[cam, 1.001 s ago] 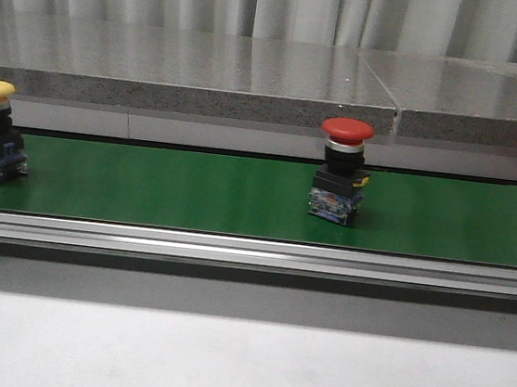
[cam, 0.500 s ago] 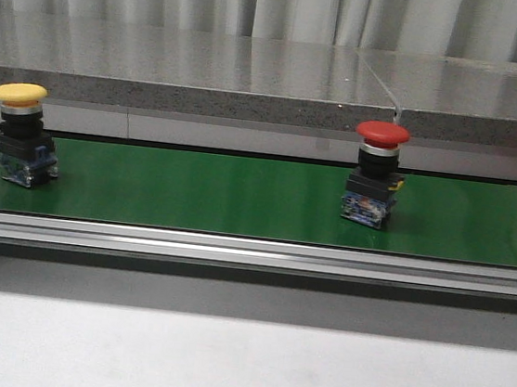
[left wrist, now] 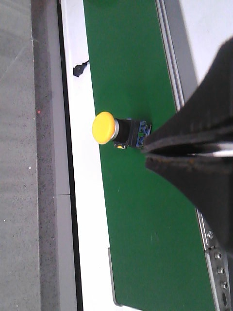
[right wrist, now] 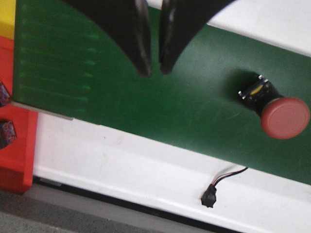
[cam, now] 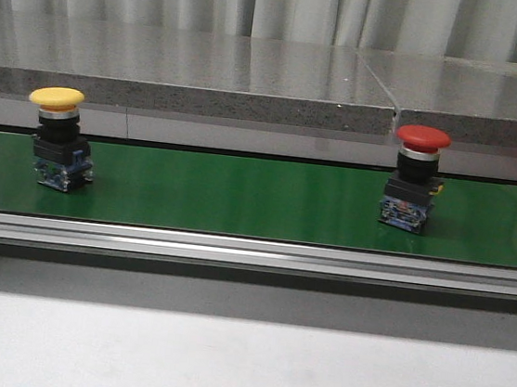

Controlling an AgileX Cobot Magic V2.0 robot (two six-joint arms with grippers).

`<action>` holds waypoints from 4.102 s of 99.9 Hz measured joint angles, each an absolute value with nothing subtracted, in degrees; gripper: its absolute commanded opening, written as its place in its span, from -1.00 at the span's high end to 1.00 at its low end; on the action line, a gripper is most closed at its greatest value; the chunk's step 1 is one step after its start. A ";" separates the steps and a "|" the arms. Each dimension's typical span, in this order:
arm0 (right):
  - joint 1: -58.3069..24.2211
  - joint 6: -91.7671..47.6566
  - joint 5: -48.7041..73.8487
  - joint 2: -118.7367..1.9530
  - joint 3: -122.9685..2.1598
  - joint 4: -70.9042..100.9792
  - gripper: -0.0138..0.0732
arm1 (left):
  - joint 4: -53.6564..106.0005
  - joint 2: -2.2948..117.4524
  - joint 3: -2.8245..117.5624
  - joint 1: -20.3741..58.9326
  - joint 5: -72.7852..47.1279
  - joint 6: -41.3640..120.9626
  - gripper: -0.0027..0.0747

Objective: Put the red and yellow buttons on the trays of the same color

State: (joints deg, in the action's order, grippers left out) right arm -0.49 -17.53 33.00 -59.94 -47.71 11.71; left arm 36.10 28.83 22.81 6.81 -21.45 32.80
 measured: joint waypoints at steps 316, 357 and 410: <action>36.68 -19.92 47.97 -119.88 -99.29 14.66 0.62 | 36.17 28.83 22.81 6.81 -21.39 32.80 0.98; 36.58 -19.92 46.79 -123.31 -99.61 15.30 0.62 | 36.17 28.83 22.81 6.81 -21.39 32.80 0.98; 36.58 -19.92 46.78 -123.31 -99.70 15.54 -0.79 | 36.17 28.83 22.81 6.81 -21.39 32.80 0.98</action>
